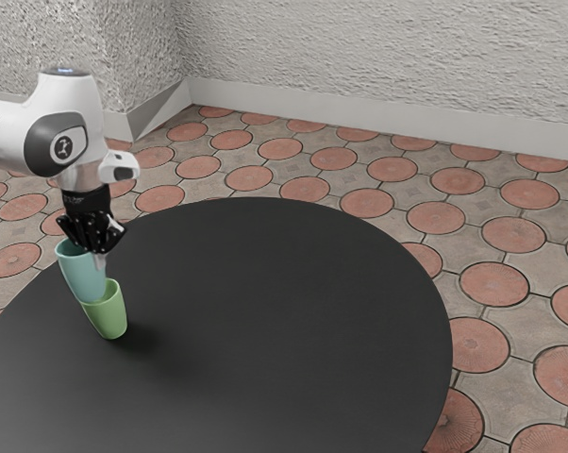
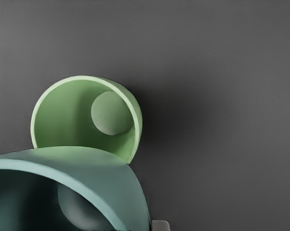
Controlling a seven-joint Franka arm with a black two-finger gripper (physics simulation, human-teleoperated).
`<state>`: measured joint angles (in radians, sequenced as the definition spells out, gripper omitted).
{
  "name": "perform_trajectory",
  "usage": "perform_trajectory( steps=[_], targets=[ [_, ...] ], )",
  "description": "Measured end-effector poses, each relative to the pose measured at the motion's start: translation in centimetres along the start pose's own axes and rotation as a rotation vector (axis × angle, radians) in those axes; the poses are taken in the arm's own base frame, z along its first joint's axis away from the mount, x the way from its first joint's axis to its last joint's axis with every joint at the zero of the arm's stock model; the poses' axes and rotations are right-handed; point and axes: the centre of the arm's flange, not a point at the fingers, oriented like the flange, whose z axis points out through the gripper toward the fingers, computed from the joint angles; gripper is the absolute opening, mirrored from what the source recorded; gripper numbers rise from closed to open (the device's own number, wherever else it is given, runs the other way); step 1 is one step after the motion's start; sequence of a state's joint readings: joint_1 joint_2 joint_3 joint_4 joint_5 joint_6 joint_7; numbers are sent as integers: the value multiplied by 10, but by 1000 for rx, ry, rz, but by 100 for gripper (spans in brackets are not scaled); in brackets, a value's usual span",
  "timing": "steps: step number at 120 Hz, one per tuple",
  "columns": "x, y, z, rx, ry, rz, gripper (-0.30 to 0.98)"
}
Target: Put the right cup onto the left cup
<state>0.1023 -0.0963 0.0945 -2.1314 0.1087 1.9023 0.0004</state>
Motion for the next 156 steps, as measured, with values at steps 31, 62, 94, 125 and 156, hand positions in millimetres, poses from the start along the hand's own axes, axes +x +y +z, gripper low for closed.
perform_trajectory(
  steps=[31,62,94,125,156],
  targets=[
    [20,-1,7,-4,3,33,-10],
    [25,-14,13,-14,-1,38,-10],
    [30,-31,27,-17,-7,29,-10],
    [37,-34,31,-21,9,35,-10],
    [46,-3,45,-46,14,81,-10]
  ],
)
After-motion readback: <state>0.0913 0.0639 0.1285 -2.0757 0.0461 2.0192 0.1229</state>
